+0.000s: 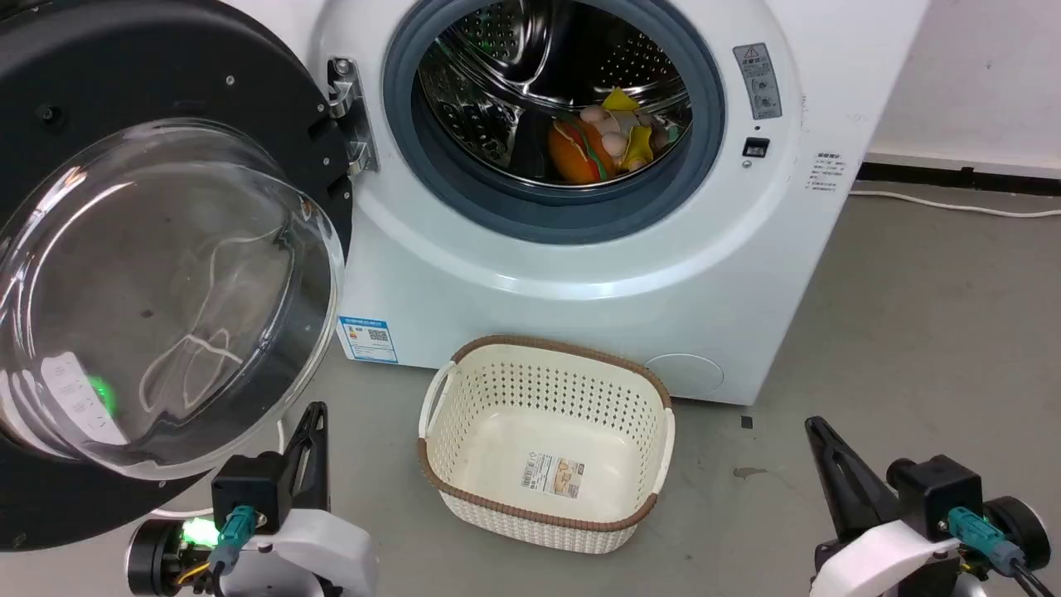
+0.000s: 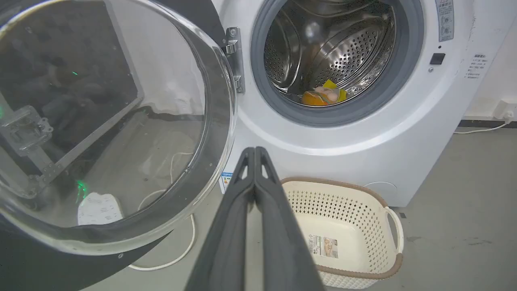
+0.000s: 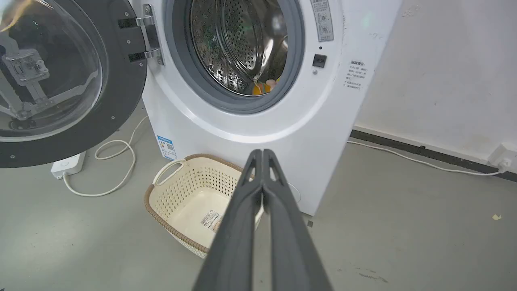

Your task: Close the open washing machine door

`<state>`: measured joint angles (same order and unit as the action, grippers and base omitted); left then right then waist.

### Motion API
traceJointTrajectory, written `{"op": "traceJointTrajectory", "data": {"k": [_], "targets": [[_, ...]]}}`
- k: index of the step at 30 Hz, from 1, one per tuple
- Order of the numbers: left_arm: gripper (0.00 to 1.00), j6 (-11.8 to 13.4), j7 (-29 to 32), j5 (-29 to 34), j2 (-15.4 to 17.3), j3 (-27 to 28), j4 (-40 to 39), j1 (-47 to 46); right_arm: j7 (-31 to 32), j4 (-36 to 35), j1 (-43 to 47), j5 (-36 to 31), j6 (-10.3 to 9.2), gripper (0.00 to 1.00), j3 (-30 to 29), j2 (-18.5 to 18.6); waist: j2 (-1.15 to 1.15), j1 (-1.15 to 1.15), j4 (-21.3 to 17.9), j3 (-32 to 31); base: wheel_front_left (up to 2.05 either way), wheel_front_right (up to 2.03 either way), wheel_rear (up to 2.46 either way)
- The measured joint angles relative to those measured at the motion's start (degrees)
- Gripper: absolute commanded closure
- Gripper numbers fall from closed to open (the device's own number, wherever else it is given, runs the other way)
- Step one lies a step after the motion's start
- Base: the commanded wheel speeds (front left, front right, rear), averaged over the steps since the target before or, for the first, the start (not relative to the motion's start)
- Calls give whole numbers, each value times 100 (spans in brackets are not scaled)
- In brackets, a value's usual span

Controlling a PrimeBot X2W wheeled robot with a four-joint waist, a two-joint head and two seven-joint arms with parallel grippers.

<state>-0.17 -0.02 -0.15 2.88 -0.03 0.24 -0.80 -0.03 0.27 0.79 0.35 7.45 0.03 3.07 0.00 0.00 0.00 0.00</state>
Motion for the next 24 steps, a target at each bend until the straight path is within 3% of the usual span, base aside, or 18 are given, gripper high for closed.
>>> {"op": "traceJointTrajectory", "data": {"k": [24], "targets": [[100, 0, 0, 0, -1, 0, 0, 0, 0, 0, 0, 0, 0, 100, 0, 0, 0, 0, 0, 0, 0, 0, 0]]}}
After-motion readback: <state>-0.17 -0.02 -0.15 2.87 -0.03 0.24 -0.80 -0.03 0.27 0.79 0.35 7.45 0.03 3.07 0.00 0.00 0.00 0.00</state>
